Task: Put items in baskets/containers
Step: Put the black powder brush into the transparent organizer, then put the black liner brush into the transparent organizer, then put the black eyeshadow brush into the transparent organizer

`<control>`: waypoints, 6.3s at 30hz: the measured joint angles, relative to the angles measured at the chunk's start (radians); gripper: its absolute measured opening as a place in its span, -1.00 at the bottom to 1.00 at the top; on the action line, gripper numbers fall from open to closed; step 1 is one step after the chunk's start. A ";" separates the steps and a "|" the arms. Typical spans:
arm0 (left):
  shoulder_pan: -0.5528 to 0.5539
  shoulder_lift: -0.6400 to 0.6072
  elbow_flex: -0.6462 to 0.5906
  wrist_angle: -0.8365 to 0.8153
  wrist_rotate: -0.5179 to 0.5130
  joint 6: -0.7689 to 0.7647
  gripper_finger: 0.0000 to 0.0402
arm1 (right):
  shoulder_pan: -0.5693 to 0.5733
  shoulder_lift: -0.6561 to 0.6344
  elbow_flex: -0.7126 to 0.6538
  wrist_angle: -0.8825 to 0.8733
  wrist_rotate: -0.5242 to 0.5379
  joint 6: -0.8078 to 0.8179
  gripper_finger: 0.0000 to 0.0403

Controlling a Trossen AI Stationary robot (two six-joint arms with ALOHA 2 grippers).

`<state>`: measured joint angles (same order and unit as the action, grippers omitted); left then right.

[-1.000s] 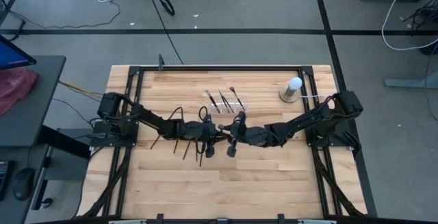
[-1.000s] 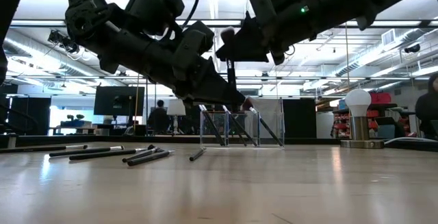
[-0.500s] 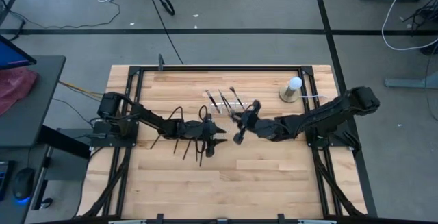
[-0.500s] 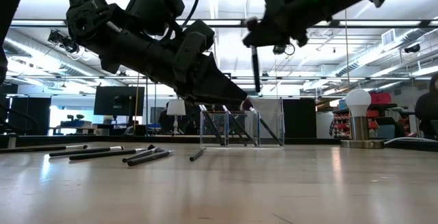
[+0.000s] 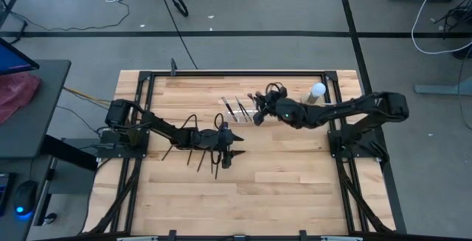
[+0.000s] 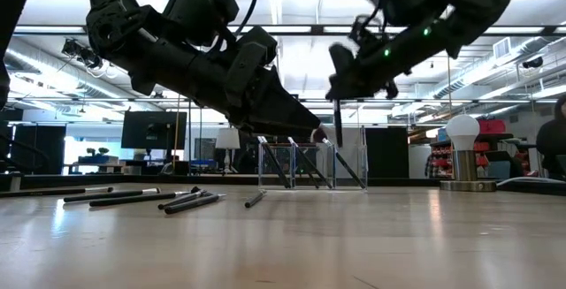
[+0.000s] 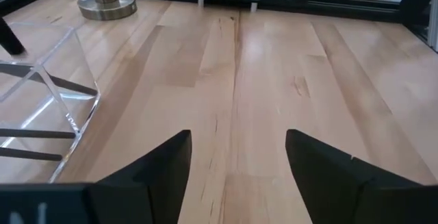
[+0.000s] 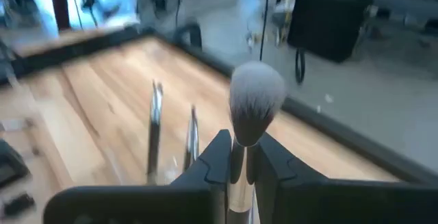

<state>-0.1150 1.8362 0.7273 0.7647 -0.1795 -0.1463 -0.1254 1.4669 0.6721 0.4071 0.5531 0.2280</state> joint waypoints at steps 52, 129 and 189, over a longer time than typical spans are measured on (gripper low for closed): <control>-0.028 -0.216 -0.001 -0.424 -0.109 -0.085 0.18 | 0.275 -0.051 -0.002 -0.092 -0.144 0.017 -0.30; -0.392 -0.402 -0.137 -0.868 -0.499 -0.763 -0.95 | 0.435 0.084 -0.269 0.424 -0.011 0.118 -0.39; -0.104 -0.545 -0.617 -0.421 -0.115 -0.144 -0.70 | 0.378 0.169 -0.268 0.535 -0.020 0.130 -0.32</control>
<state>-0.2195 1.2911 0.1101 0.3433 -0.2941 -0.2908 0.2527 1.6356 0.4038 0.9420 0.5334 0.3584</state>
